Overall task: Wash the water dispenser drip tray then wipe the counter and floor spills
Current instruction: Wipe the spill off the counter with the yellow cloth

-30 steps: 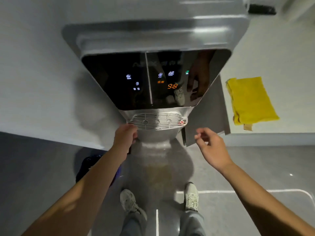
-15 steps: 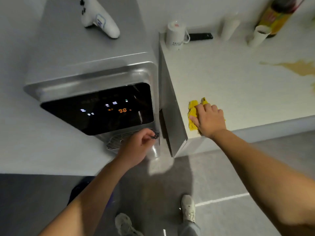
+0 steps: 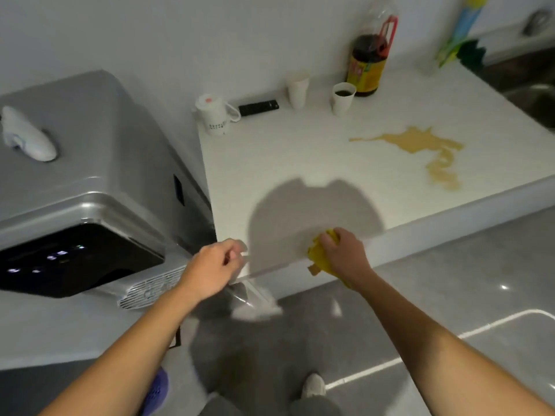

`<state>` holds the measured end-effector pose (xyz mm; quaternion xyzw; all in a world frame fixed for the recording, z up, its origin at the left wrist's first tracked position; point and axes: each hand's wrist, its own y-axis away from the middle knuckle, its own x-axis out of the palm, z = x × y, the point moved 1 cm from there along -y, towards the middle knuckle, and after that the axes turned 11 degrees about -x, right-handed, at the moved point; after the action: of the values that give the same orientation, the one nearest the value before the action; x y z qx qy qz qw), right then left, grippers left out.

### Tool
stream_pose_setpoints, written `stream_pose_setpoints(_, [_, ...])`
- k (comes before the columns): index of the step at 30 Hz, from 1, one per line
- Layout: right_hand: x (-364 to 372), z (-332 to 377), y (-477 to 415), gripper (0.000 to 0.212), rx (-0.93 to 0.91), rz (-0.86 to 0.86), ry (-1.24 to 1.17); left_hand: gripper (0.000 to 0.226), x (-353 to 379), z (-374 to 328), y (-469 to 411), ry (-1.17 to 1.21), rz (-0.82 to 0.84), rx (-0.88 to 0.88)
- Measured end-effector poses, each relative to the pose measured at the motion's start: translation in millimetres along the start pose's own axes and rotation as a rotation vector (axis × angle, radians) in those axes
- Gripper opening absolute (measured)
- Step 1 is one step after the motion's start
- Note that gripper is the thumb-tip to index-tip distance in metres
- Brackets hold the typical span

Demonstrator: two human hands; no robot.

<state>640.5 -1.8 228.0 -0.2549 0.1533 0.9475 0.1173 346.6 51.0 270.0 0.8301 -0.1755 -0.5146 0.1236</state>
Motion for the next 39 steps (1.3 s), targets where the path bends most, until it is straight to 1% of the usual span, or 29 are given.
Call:
stream_pose_setpoints(2, [-38.2, -8.8, -2.2, 0.027, -0.006, -0.044, 0.034, 0.007, 7.0, -36.8, -7.8, 0.032, 0.027, -0.004])
stream_pose_setpoints(3, [-56.6, -12.8, -4.6, 0.026, -0.01, -0.064, 0.048, 0.01, 11.7, -54.8, -12.1, 0.052, 0.031, 0.0])
stream_pose_setpoints(6, [-107.9, -24.0, -18.1, 0.027, -0.033, -0.112, 0.114, 0.04, 29.6, -104.9, -26.2, 0.109, 0.058, 0.022])
stream_pose_setpoints(7, [-123.4, -29.1, -24.7, 0.027, -0.041, -0.135, 0.132, 0.044, 37.0, -119.9, -33.3, 0.116, 0.066, 0.031])
stream_pose_setpoints(9, [-152.4, -40.9, -40.6, 0.028, -0.046, -0.187, 0.17, 0.04, 53.5, -146.9, -55.2, 0.122, 0.056, 0.047])
stream_pose_setpoints(11, [-179.3, -56.9, -59.0, 0.03, -0.038, -0.226, 0.19, 0.029, 71.0, -171.5, -84.4, 0.119, 0.045, 0.059])
stream_pose_setpoints(13, [-206.2, -73.0, -74.8, 0.033, -0.005, -0.211, 0.183, 0.016, 86.6, -196.6, -113.9, 0.111, 0.034, 0.082])
stream_pose_setpoints(14, [-220.4, -80.0, -81.9, 0.034, 0.007, -0.205, 0.191, 0.014, 93.6, -209.5, -127.6, 0.114, 0.03, 0.093])
stream_pose_setpoints(18, [-280.2, -104.6, -113.5, 0.036, 0.017, -0.225, 0.398, 0.017, 122.6, -258.7, -176.0, 0.184, 0.058, 0.136])
stream_pose_setpoints(21, [-322.2, -125.2, -142.6, 0.034, 0.019, -0.167, 0.519, 0.027, 140.5, -296.7, -209.0, 0.102, 0.043, 0.17])
stream_pose_setpoints(24, [-366.4, -143.5, -173.1, 0.03, -0.032, -0.177, 0.633, 0.039, 153.1, -328.0, -230.5, 0.005, -0.107, 0.253])
stream_pose_setpoints(25, [-378.7, -149.9, -183.9, 0.031, -0.057, -0.183, 0.649, 0.041, 157.3, -334.2, -236.6, -0.031, -0.139, 0.244])
stream_pose_setpoints(27, [-396.2, -165.5, -207.9, 0.033, -0.093, -0.16, 0.647, 0.05, 166.6, -340.5, -246.1, -0.095, -0.14, 0.174])
stream_pose_setpoints(28, [-401.4, -175.0, -220.7, 0.033, -0.09, -0.129, 0.634, 0.053, 173.0, -340.7, -248.4, -0.121, -0.146, 0.16])
stream_pose_setpoints(30, [-404.4, -192.6, -243.7, 0.032, -0.06, -0.024, 0.601, 0.059, 187.0, -335.2, -249.2, -0.168, -0.198, 0.201])
stream_pose_setpoints(32, [-402.1, -205.7, -258.9, 0.03, -0.063, 0.072, 0.646, 0.062, 194.7, -330.3, -248.3, -0.209, -0.226, 0.23])
stream_pose_setpoints(33, [-400.6, -211.4, -263.7, 0.029, -0.124, 0.078, 0.722, 0.062, 196.1, -329.6, -248.6, -0.214, -0.23, 0.22])
stream_pose_setpoints(36, [-396.3, -225.8, -266.1, 0.025, -0.557, 0.013, 1.008, 0.062, 196.7, -332.2, -250.7, -0.238, -0.225, 0.177])
stream_pose_setpoints(38, [-396.1, -231.8, -267.6, 0.019, -0.771, -0.003, 1.026, 0.061, 196.7, -332.7, -251.5, -0.275, -0.233, 0.192])
stream_pose_setpoints(39, [-397.7, -234.5, -270.0, 0.019, -0.828, 0.007, 0.998, 0.061, 197.0, -332.5, -251.7, -0.284, -0.238, 0.197])
